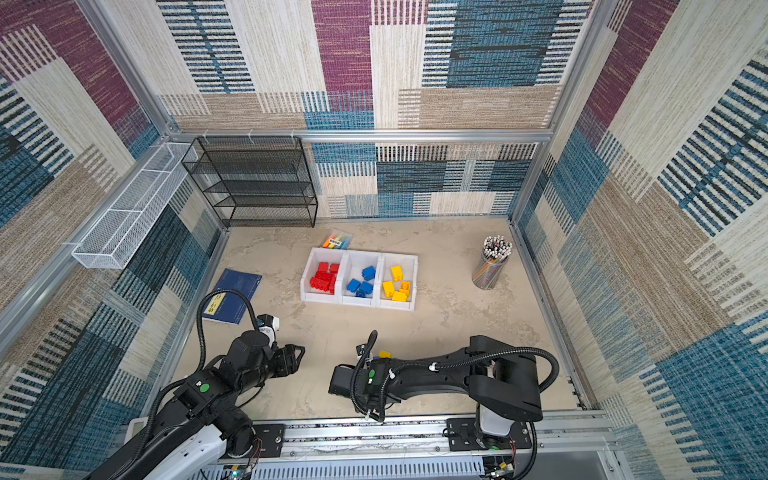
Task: Sort the legos into containers by color
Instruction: 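Lower the right gripper onto the yellow 2x2 brick and grasp, then carry the yellow brick into the yellow compartment and release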
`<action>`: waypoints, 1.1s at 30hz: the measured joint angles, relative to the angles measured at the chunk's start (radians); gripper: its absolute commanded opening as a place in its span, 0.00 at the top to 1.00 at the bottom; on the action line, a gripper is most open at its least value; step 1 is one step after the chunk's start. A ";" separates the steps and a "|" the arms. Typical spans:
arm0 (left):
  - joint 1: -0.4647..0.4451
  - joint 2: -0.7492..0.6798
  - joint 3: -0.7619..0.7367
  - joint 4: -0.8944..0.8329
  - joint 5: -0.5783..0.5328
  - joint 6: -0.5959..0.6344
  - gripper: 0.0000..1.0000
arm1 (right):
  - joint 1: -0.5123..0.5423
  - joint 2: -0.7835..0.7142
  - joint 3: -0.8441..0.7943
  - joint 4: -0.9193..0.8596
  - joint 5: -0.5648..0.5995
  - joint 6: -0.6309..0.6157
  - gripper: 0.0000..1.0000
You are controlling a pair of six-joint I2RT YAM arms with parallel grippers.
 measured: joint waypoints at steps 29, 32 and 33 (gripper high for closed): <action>-0.002 0.007 0.021 -0.030 0.034 -0.045 0.33 | -0.603 -0.168 0.135 0.145 0.061 -0.517 0.66; -0.002 0.007 0.024 -0.031 0.048 -0.048 0.33 | -0.664 -0.129 0.172 0.173 0.022 -0.589 0.66; -0.002 0.007 0.024 -0.031 0.052 -0.048 0.33 | -0.683 -0.109 0.187 0.181 0.016 -0.609 0.66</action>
